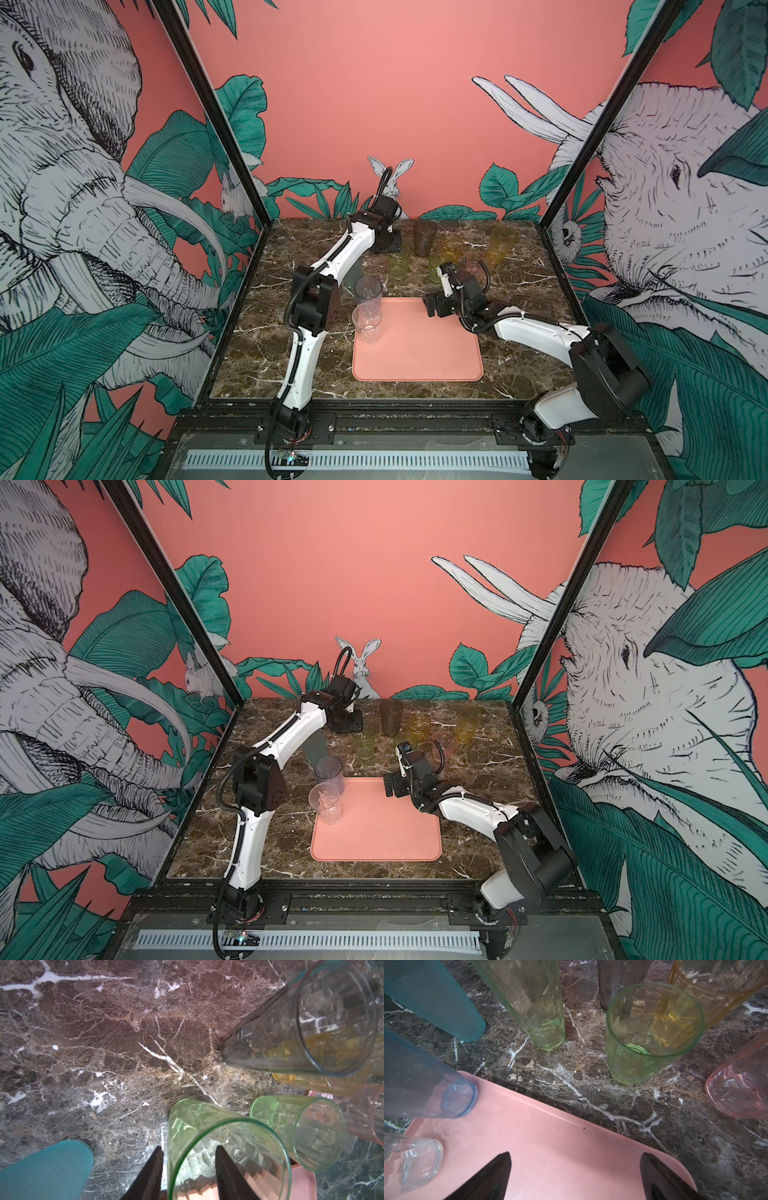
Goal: Place the glasses into the tray
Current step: 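Lower the left gripper onto a green glass rim and grasp it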
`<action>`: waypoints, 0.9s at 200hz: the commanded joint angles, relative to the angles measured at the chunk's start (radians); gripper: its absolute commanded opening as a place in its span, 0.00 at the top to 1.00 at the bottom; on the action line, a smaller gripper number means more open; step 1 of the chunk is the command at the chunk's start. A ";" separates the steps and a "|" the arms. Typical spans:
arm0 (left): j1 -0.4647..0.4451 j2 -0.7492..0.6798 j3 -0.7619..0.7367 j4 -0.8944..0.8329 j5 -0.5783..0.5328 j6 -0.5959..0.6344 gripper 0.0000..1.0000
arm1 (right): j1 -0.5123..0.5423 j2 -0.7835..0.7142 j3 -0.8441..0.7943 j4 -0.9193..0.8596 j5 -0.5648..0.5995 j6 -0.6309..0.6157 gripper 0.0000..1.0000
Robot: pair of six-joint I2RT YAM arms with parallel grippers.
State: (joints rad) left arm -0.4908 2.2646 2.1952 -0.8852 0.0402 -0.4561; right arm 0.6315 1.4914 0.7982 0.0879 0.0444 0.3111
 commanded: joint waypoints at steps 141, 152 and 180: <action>0.004 0.007 0.041 -0.055 -0.029 0.011 0.89 | 0.006 0.015 0.032 0.001 -0.011 0.010 0.01; 0.004 0.005 0.041 -0.057 -0.029 0.011 0.90 | 0.007 0.015 0.032 0.000 -0.012 0.011 0.01; 0.004 -0.003 0.040 -0.064 -0.028 0.011 0.95 | 0.006 0.015 0.033 0.000 -0.013 0.011 0.01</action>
State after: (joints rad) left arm -0.4900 2.2814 2.2063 -0.9245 0.0177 -0.4442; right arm 0.6315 1.4990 0.7986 0.0837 0.0368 0.3122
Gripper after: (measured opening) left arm 0.097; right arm 0.987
